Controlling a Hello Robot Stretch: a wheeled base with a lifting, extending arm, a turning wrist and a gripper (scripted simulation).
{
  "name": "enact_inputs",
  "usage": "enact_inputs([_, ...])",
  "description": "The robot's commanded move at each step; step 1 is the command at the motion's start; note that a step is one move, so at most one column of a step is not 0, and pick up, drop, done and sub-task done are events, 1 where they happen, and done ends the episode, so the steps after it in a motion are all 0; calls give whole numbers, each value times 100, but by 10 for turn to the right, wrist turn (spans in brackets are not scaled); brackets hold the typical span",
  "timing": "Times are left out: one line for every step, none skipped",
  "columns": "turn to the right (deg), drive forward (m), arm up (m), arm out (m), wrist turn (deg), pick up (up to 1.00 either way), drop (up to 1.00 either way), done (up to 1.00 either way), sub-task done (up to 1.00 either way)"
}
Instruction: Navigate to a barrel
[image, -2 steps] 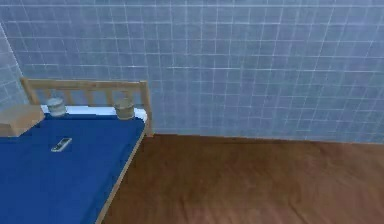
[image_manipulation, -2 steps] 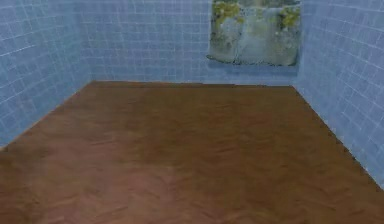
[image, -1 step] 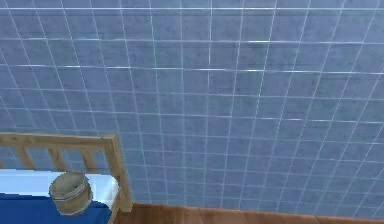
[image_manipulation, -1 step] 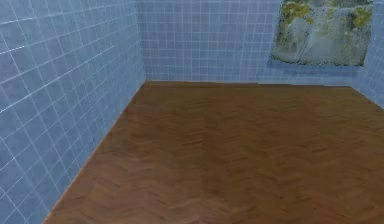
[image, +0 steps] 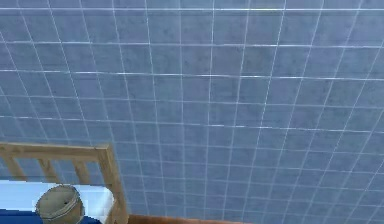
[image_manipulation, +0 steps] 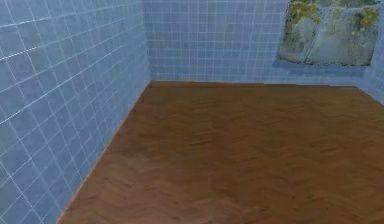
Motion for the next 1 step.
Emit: enact_inputs([-450, 0, 0, 0, 0, 0, 0, 0, 0])
